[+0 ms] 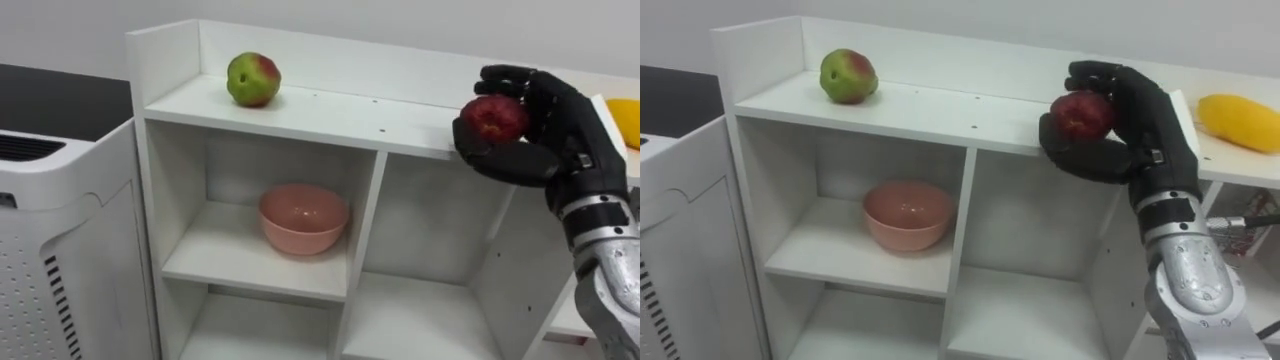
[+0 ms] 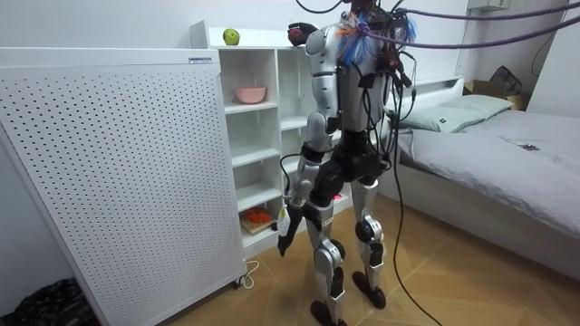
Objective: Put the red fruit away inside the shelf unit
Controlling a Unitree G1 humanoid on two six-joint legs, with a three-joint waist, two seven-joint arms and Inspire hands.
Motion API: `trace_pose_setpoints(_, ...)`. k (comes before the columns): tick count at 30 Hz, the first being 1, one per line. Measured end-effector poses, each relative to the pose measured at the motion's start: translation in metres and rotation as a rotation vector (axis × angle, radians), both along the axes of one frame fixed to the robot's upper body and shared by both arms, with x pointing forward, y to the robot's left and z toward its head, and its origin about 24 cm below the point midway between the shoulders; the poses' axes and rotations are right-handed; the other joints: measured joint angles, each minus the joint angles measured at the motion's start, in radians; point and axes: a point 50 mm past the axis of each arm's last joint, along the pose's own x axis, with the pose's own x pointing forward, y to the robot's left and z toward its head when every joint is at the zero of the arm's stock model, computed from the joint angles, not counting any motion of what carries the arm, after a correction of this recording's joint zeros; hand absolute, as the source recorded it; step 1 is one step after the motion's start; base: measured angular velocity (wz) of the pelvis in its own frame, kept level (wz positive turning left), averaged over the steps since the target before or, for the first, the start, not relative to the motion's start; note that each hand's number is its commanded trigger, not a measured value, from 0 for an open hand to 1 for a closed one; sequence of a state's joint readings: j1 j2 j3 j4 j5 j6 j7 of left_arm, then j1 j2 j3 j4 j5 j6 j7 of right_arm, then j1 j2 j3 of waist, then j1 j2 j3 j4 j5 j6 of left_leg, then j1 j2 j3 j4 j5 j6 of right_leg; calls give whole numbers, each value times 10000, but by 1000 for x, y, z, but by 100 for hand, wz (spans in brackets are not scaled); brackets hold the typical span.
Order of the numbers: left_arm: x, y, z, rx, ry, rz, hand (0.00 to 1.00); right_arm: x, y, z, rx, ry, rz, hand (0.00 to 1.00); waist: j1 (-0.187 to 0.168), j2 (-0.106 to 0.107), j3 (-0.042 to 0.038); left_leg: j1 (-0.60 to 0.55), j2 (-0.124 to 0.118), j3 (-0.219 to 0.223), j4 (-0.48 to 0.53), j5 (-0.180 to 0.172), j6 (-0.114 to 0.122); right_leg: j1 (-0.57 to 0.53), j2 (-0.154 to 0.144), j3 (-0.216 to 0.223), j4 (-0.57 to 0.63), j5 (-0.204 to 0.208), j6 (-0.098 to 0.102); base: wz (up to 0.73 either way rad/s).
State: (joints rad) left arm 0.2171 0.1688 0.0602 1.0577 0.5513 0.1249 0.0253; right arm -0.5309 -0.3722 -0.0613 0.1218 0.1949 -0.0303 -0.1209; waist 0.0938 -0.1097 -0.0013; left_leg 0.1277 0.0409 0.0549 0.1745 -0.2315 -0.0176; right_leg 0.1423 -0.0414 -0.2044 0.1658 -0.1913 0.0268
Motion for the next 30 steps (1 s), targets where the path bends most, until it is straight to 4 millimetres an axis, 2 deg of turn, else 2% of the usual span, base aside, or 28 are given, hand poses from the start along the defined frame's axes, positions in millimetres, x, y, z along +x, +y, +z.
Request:
trace_pose_setpoints(9, -1, 1, 0, -8, 8, 99, 0, 0, 1, 2, -50, -60, 11, 100, -39, -33, 0, -124, -16, -7, 121, -1, 0, -11, -25, -70, 5, 0, 0, 1)
trace_pose_setpoints(15, 5, 0, 0, -143, -67, 36, 0, -3, 9, 8, -603, -267, 179, 100, -43, 85, 44, -148, -14, 37, 141, -1, 0, -70, -18, -35, 6, 0, 0, -2)
trace_pose_setpoints(23, 7, 2, 0, 76, -147, 101, 0, -36, 40, 52, -1408, -2526, 1316, 100, -56, 278, -21, -287, -8, 115, 223, -1, -1, -213, -13, 129, 19, 3, -5, -2)
trace_pose_setpoints(26, 7, 1, 0, 199, -232, -39, 0, -48, 55, 62, -1584, -3220, 1946, 100, -49, 296, -23, -259, -8, 114, 208, -1, 0, -174, -7, 145, 13, 3, -5, 0)
trace_pose_setpoints(30, 9, -1, 0, 254, -377, -154, 0, -53, 62, 64, -1613, -3366, 2407, 100, -56, 335, 7, -126, -8, 114, 122, -1, 0, -46, 1, 268, 8, 3, -4, 0)
